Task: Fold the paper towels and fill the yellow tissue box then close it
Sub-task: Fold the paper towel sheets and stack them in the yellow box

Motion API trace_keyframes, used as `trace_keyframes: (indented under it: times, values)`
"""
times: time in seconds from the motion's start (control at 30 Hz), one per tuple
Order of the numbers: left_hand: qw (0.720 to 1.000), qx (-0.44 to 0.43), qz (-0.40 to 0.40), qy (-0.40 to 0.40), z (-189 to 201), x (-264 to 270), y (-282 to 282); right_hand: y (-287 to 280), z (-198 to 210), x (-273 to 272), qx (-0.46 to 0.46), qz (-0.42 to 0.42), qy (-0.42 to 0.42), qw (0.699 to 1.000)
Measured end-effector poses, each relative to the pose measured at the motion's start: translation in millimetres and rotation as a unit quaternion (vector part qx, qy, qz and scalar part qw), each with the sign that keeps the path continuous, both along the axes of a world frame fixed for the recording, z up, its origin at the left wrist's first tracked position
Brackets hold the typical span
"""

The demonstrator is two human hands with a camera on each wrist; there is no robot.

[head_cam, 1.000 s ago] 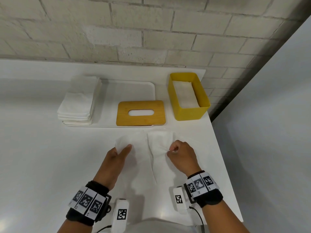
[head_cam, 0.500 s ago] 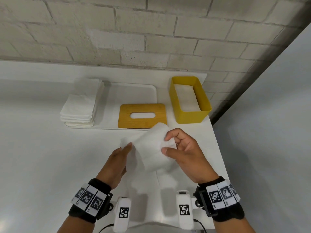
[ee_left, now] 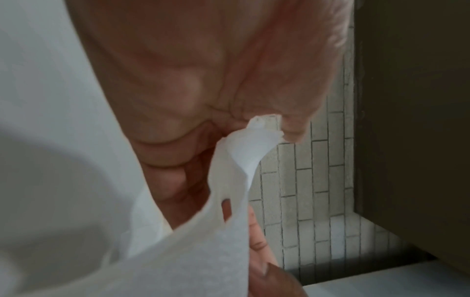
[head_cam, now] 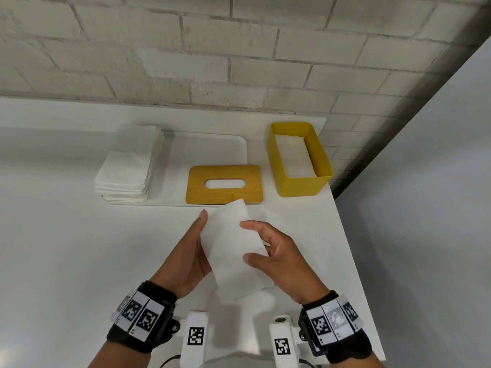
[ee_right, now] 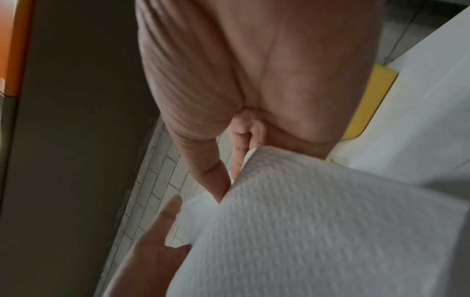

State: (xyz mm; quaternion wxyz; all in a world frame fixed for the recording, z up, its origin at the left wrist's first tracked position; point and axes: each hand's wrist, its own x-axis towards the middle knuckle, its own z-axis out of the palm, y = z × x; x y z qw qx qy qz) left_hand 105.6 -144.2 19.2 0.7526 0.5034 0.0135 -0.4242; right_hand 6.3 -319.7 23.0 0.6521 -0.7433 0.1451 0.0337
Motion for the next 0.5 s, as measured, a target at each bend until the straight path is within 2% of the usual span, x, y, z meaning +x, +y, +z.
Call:
trace_keyframes:
  times: [0.13, 0.27, 0.3, 0.33, 0.4, 0.5]
  values:
    - [0.998, 0.014, -0.029, -0.051, -6.6, -3.9, 2.6, 0.9, 0.2, -0.2, 0.001, -0.001, 0.000, 1.000]
    - [0.994, 0.084, 0.026, -0.062, -15.4, -1.3, 1.3, -4.5, -4.3, 7.0, 0.074, -0.053, -0.001, 0.996]
    - [0.992, 0.101, 0.037, -0.062, -17.8, 0.3, 2.7, -10.6, -9.3, 10.5, 0.037, -0.084, -0.005, 0.996]
    - [0.990, 0.115, 0.048, -0.062, -19.8, 2.2, 5.1, -19.1, -15.4, 15.0, -0.041, -0.113, 0.002, 0.993]
    - [0.987, 0.134, 0.060, -0.067, -22.9, 4.9, 10.2, -39.8, -30.2, 23.4, -0.208, -0.143, 0.063, 0.966]
    - [0.982, 0.155, 0.054, -0.089, -23.1, 6.6, 15.9, -60.5, -47.0, 30.8, -0.336, -0.100, 0.198, 0.915]
